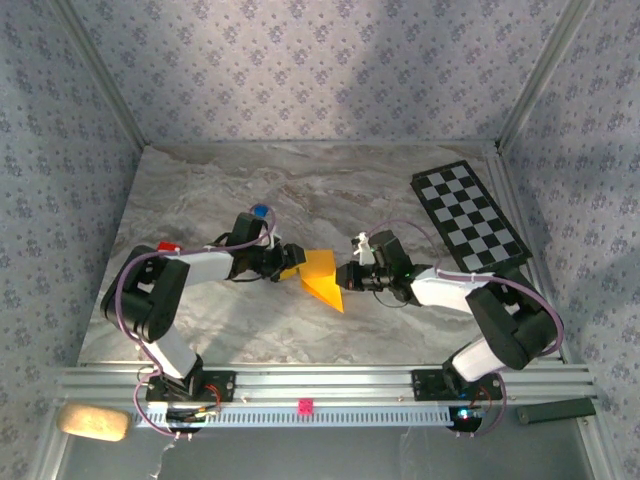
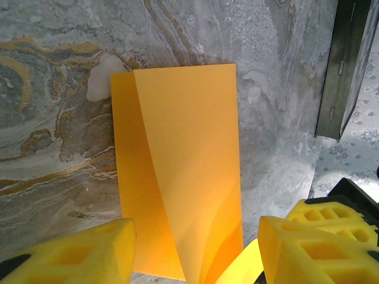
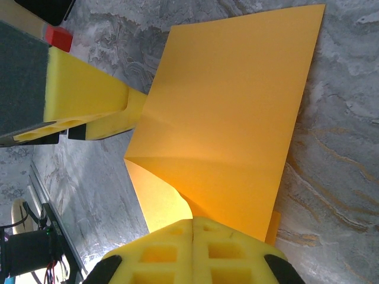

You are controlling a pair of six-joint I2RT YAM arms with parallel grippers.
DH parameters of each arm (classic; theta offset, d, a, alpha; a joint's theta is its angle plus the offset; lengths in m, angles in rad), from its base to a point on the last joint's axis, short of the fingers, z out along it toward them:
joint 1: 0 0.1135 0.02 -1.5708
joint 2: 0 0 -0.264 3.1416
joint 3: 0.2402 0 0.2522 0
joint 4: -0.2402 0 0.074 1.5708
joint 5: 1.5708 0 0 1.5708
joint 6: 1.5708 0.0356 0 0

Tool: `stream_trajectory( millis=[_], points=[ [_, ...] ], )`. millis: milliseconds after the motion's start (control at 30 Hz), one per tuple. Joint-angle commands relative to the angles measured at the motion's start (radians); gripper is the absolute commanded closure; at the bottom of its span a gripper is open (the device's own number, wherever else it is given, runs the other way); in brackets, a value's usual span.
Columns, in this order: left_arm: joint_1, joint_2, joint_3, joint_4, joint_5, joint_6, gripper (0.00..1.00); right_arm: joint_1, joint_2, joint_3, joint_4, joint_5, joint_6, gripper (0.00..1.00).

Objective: Fold a paper plane with a square sheet of paper (pick it up from the middle)
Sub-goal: Fourth fold the wing at the center of the table.

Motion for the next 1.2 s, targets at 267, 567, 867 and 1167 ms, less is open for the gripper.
stream_trajectory(
  millis=[267,567,867,1167],
  points=[
    [-0.008,0.052,0.040,0.052,0.050,-0.034,0.54,-0.007,-0.016,-0.027,0.034,-0.014,0.013,0.95],
    [-0.008,0.059,0.030,0.120,0.042,-0.080,0.76,-0.007,-0.012,-0.029,0.027,-0.012,0.015,0.94],
    [-0.010,0.069,0.011,0.167,0.048,-0.104,0.80,-0.007,-0.017,-0.029,0.015,-0.006,0.017,0.95],
    [-0.009,0.093,0.011,0.184,0.055,-0.113,0.85,-0.008,-0.020,-0.019,0.007,-0.008,0.011,0.95]
  ],
)
